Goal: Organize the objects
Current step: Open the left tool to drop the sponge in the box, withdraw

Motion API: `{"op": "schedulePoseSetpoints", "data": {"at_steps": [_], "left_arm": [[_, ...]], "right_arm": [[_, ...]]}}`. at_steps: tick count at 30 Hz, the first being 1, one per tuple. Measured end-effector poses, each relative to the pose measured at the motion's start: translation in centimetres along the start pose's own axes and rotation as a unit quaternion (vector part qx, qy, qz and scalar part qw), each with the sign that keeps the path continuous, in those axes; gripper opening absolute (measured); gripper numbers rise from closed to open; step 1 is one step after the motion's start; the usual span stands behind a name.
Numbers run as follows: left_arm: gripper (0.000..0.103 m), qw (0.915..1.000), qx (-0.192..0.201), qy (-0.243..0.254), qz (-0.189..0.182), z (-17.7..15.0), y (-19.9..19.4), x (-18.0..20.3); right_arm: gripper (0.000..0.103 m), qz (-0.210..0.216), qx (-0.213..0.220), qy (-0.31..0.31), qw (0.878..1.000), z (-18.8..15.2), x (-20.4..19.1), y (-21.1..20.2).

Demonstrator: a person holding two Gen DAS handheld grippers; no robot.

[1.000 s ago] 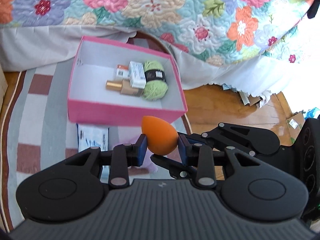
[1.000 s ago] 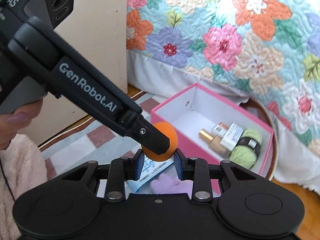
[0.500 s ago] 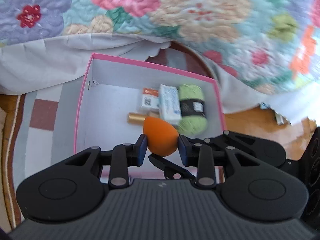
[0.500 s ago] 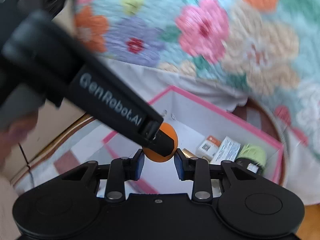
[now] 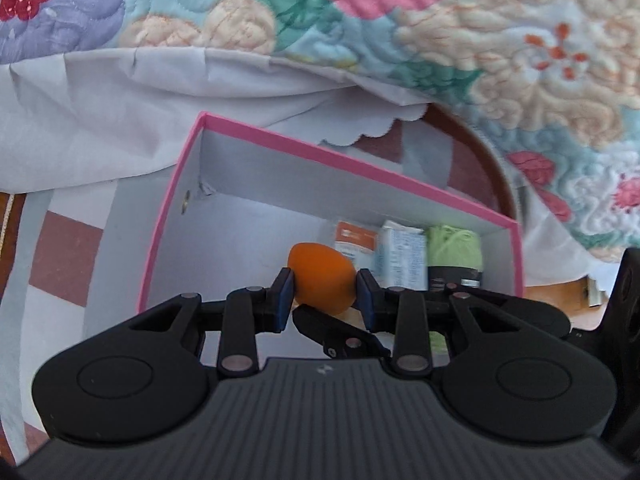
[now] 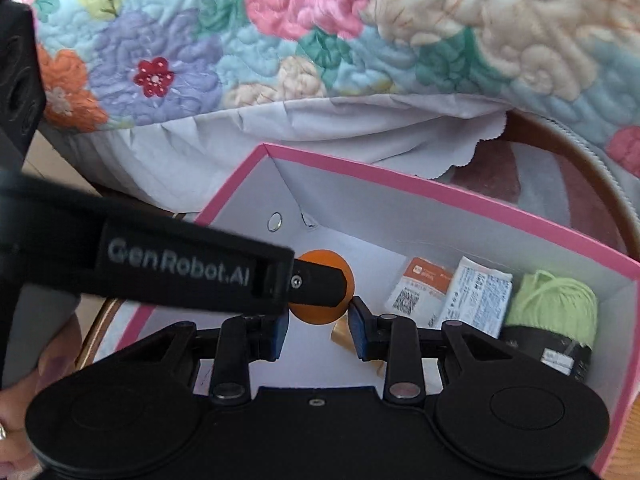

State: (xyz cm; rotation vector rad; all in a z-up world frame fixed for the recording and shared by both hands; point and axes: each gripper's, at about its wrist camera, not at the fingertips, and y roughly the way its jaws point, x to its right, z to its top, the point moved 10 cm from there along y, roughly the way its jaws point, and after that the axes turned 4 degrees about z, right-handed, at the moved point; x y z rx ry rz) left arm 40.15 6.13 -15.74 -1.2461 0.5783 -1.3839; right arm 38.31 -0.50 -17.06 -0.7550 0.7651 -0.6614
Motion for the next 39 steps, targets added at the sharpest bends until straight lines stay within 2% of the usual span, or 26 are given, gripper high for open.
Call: {"op": "schedulePoseSetpoints", "data": {"at_steps": [6, 10, 13, 15, 18, 21, 25, 27, 33, 36, 39], "left_arm": [[0.032, 0.9997, 0.005, -0.018, 0.014, 0.7, 2.3, -1.1], [0.032, 0.9992, 0.004, -0.038, 0.003, 0.8, 3.8, -1.2], [0.034, 0.9989, 0.011, -0.046, -0.005, 0.7, 3.9, -1.2], [0.036, 0.9986, 0.013, -0.051, 0.0, 0.6, 3.8, -1.4], [0.039, 0.9985, 0.016, -0.053, 0.008, 0.5, 3.3, -1.5], [0.04, 0.9981, 0.012, -0.06, 0.004, 0.0, 2.4, -1.7], [0.042, 0.9992, 0.013, -0.019, 0.034, -1.0, 0.2, -1.0], [0.047, 0.9988, 0.012, 0.007, 0.046, -1.7, -1.3, -0.4], [0.054, 0.9977, 0.006, 0.054, 0.041, -3.9, -6.7, 1.5], [0.056, 0.9955, 0.005, 0.078, 0.053, -5.1, -9.8, 1.9], [0.058, 0.9924, 0.005, 0.103, 0.067, -6.6, -12.9, 2.3]], "right_arm": [[0.038, -0.028, -0.017, -0.014, 0.999, 0.4, 0.5, 2.6], [0.039, -0.048, -0.029, 0.001, 0.998, 0.3, 1.7, 3.4], [0.04, -0.067, -0.029, -0.001, 0.997, 0.0, 2.1, 3.0], [0.046, -0.094, -0.013, -0.01, 0.995, -0.2, 2.2, 2.0], [0.052, -0.085, 0.005, -0.016, 0.996, -0.5, 1.5, 0.4], [0.052, -0.079, 0.01, -0.001, 0.997, -1.2, 1.4, -1.2], [0.053, -0.074, 0.014, -0.014, 0.997, -2.1, 0.7, -3.6], [0.052, -0.068, 0.018, -0.019, 0.997, -2.6, 0.0, -5.2], [0.053, -0.051, 0.041, -0.045, 0.997, -3.4, -3.5, -10.1], [0.057, -0.039, 0.053, -0.056, 0.996, -4.0, -5.6, -13.2], [0.069, -0.029, 0.068, -0.064, 0.995, -4.6, -7.6, -16.0]]}}
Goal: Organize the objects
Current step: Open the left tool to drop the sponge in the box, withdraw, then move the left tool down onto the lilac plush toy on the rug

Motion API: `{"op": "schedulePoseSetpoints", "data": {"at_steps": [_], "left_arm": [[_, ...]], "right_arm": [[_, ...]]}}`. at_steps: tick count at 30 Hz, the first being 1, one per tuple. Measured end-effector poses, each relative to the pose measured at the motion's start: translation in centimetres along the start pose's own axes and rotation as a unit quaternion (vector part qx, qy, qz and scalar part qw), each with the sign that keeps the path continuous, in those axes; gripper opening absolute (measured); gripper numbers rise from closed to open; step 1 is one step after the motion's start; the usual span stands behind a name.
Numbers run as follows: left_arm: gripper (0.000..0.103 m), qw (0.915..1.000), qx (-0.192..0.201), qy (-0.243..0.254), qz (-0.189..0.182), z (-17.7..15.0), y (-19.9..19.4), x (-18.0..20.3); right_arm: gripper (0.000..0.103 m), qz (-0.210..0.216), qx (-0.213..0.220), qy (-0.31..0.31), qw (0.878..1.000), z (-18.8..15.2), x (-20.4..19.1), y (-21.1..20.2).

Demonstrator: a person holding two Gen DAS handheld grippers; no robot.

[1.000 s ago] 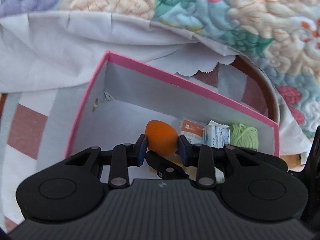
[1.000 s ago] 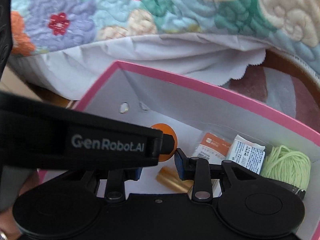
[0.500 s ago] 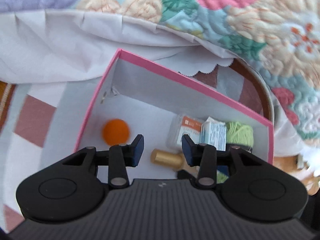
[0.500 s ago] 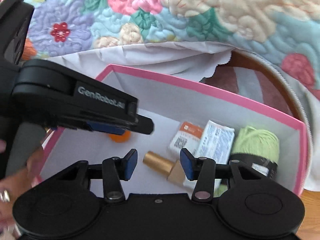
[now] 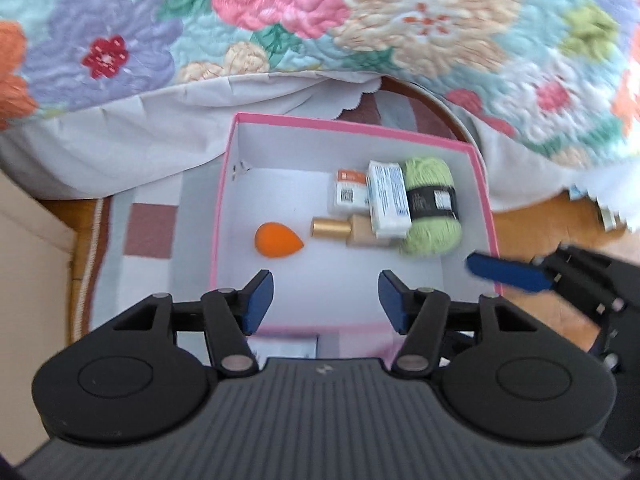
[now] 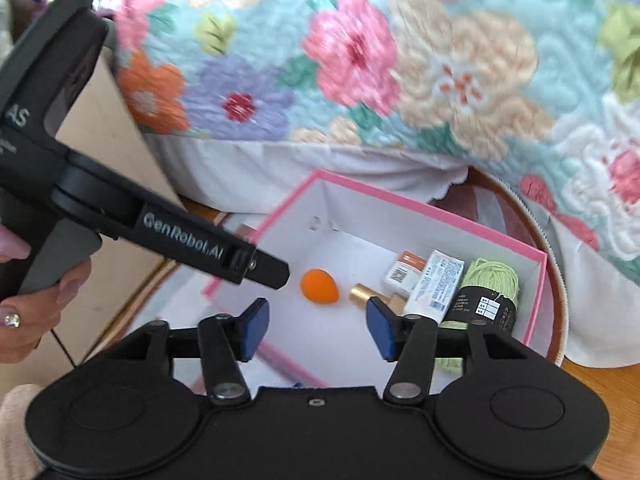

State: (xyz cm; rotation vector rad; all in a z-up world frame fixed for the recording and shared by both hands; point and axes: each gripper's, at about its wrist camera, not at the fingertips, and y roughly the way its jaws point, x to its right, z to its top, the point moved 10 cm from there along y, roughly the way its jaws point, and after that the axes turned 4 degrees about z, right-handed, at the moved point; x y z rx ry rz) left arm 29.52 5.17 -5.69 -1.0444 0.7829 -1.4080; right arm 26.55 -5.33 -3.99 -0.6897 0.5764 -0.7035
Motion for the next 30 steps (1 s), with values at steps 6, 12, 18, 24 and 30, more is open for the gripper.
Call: {"op": "schedulePoseSetpoints", "data": {"at_steps": [6, 12, 18, 24, 30], "left_arm": [[0.065, 0.9995, 0.012, 0.028, 0.006, -2.4, -5.8, 0.1], [0.072, 0.9989, 0.025, 0.04, -0.006, -5.1, -10.4, 0.1], [0.078, 0.9975, 0.037, 0.059, -0.006, -8.5, -12.3, 0.2], [0.082, 0.9977, 0.026, 0.058, -0.025, -12.0, -11.4, 0.4], [0.092, 0.9981, 0.019, 0.05, -0.031, -14.2, -8.6, 0.2]], "right_arm": [[0.073, 0.008, 0.011, -0.023, 1.0, -0.7, -3.2, -4.6], [0.081, 0.012, 0.019, -0.048, 0.999, -2.2, -6.1, -8.2], [0.088, 0.011, 0.019, -0.054, 0.998, -4.4, -8.1, -9.7], [0.091, 0.001, 0.005, -0.062, 0.998, -7.8, -8.7, -9.3], [0.092, -0.032, -0.006, -0.049, 0.998, -10.9, -7.9, -7.7]]}}
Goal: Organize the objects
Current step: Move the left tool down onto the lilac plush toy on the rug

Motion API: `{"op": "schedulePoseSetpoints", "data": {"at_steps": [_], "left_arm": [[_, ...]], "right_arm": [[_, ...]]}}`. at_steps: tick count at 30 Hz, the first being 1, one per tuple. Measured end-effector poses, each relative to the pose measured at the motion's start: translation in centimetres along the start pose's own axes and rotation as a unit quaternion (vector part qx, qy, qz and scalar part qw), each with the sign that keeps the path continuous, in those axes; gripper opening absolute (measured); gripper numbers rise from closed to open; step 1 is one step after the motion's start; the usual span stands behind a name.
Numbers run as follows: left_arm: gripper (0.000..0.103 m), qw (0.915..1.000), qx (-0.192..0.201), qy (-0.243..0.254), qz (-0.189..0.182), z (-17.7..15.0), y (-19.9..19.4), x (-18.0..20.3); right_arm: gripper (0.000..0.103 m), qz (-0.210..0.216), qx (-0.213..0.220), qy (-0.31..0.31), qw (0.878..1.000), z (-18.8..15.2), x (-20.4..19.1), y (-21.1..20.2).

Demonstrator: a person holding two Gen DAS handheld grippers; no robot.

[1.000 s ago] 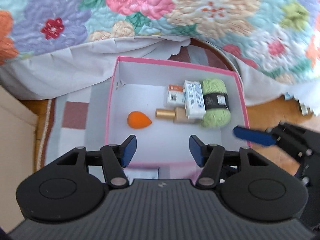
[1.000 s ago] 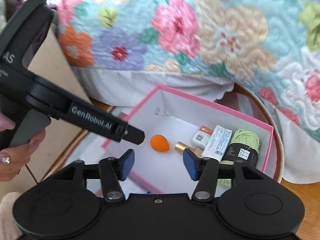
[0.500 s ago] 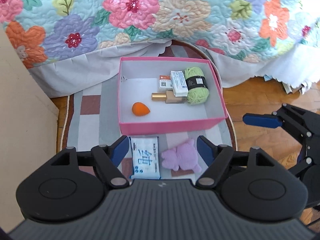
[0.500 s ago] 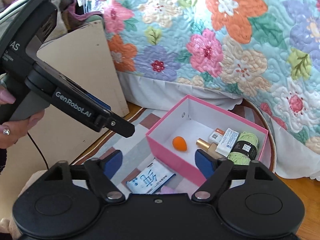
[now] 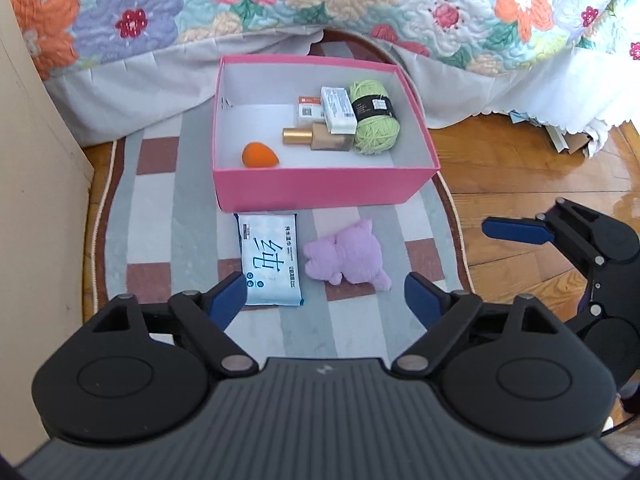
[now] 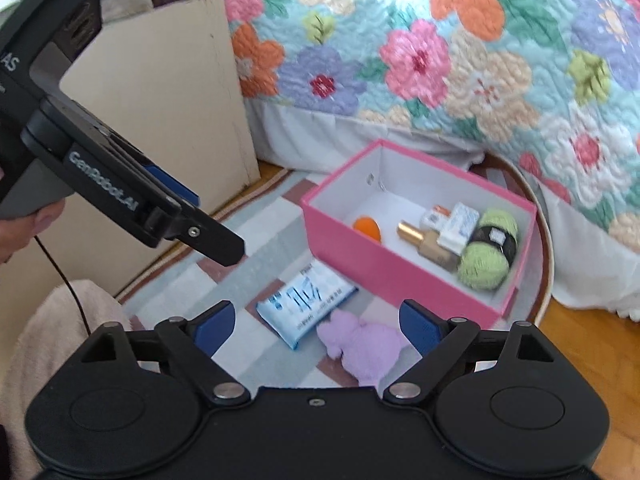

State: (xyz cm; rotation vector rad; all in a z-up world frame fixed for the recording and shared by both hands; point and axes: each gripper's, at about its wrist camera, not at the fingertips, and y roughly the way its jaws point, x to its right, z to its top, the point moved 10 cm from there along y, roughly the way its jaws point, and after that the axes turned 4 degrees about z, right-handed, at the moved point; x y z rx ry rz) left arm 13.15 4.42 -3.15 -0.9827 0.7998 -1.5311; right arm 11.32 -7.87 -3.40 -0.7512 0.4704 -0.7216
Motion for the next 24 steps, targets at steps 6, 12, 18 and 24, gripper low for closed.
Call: {"op": "schedulePoseSetpoints", "data": {"at_steps": [6, 12, 18, 24], "left_arm": [[0.097, 0.9998, -0.011, 0.014, 0.001, -1.1, 3.8, 0.1], [0.097, 0.9992, -0.027, -0.017, -0.025, -1.4, 8.9, 0.0], [0.094, 0.9987, -0.026, -0.021, -0.039, -1.0, 12.9, 0.9], [0.093, 0.9976, -0.019, -0.035, -0.056, -1.2, 15.7, 1.6]], "right_arm": [[0.092, -0.026, 0.012, 0.019, 0.999, -1.9, 1.2, 1.7], [0.092, -0.027, 0.028, 0.017, 0.999, -3.1, 1.9, 4.0], [0.092, -0.045, 0.028, 0.024, 0.998, -4.6, 3.4, 7.2], [0.092, -0.045, 0.018, 0.053, 0.997, -6.5, 4.6, 10.5]]}}
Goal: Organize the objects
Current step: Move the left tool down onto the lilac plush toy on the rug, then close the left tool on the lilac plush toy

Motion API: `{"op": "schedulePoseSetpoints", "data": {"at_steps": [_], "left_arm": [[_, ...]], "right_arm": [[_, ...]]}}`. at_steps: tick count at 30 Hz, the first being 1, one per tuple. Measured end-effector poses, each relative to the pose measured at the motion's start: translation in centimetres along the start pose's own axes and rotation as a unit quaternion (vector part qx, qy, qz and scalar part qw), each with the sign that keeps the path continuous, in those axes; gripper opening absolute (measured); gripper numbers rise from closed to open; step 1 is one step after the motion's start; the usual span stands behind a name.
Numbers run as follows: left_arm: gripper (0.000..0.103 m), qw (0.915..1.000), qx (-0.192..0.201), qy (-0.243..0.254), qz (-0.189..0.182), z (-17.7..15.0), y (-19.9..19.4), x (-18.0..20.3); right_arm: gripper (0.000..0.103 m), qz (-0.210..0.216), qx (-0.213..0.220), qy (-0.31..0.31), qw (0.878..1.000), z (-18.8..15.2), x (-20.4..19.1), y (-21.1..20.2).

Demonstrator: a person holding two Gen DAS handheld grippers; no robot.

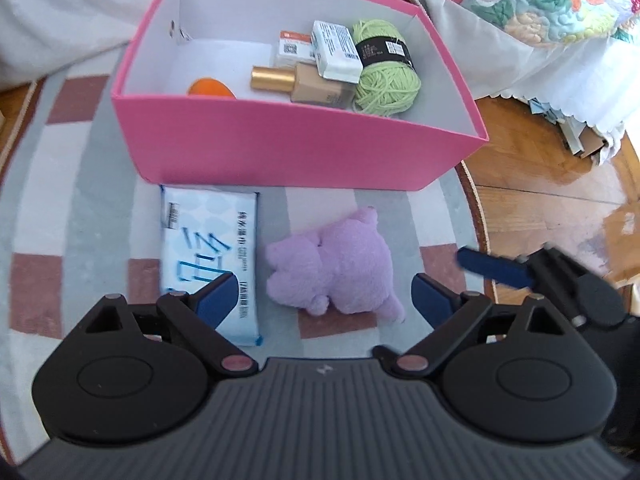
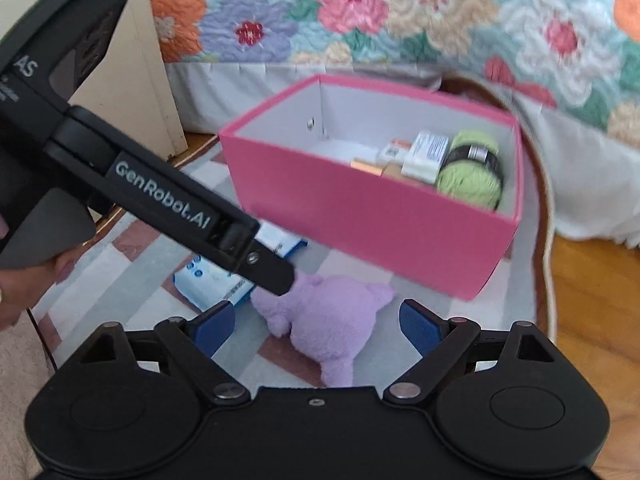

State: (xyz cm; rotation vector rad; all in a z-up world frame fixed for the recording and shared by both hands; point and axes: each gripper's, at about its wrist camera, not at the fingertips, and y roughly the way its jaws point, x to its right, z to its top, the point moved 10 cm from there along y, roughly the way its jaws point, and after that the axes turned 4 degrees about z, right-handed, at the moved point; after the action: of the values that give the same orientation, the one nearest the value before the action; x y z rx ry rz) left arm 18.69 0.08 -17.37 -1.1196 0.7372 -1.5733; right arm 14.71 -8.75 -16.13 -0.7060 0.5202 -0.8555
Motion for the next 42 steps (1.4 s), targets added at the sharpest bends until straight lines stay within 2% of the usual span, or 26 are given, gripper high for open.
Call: {"op": "schedulePoseSetpoints", "data": {"at_steps": [5, 9, 11, 12, 14, 16, 18, 20, 23, 29, 35, 42], "left_arm": [[0.089, 0.9998, 0.013, -0.006, 0.013, 0.0, 2.2, -0.6], [0.076, 0.9997, 0.001, -0.019, 0.011, -0.6, 3.5, -1.2], [0.074, 0.9996, -0.003, -0.027, 0.005, -0.8, 3.9, -1.2], [0.067, 0.9996, -0.002, -0.029, 0.002, -0.8, 4.0, -1.2], [0.062, 0.9994, -0.002, -0.035, -0.005, -0.8, 4.2, -1.0], [0.061, 0.9992, 0.005, -0.038, -0.004, -0.7, 4.3, -1.0], [0.053, 0.9993, 0.013, -0.034, 0.002, -0.6, 4.2, -1.1], [0.052, 0.9992, 0.013, -0.036, 0.005, -0.6, 4.4, -1.4], [0.052, 0.9989, 0.008, -0.045, 0.01, -0.8, 5.1, -1.9], [0.05, 0.9974, 0.004, -0.071, -0.013, -0.7, 5.4, -2.0], [0.046, 0.9965, 0.0, -0.072, -0.042, -1.3, 4.4, -1.4], [0.046, 0.9965, 0.018, -0.049, -0.065, -2.8, 0.3, 0.1]], "right_arm": [[0.092, -0.013, -0.014, 0.001, 1.0, -1.8, 0.7, 2.3], [0.09, -0.02, -0.008, 0.005, 1.0, -2.3, 1.5, 2.7], [0.086, -0.019, -0.006, 0.008, 1.0, -2.3, 1.7, 2.8], [0.083, -0.014, -0.005, 0.01, 1.0, -2.2, 1.8, 2.9], [0.078, -0.003, -0.007, 0.013, 1.0, -2.2, 1.8, 3.2], [0.069, 0.006, -0.013, 0.011, 1.0, -2.2, 1.5, 3.7], [0.063, 0.011, -0.022, 0.012, 1.0, -2.4, 1.6, 4.3], [0.058, 0.01, -0.029, 0.025, 0.999, -2.6, 2.0, 4.9], [0.057, 0.021, -0.036, 0.043, 0.998, -3.0, 2.2, 5.6], [0.058, 0.033, -0.033, 0.079, 0.996, -3.2, 2.6, 6.1], [0.054, 0.021, -0.033, 0.052, 0.998, -3.3, 1.8, 5.2], [0.054, 0.004, -0.02, -0.002, 1.0, -2.9, 0.2, 1.9]]}}
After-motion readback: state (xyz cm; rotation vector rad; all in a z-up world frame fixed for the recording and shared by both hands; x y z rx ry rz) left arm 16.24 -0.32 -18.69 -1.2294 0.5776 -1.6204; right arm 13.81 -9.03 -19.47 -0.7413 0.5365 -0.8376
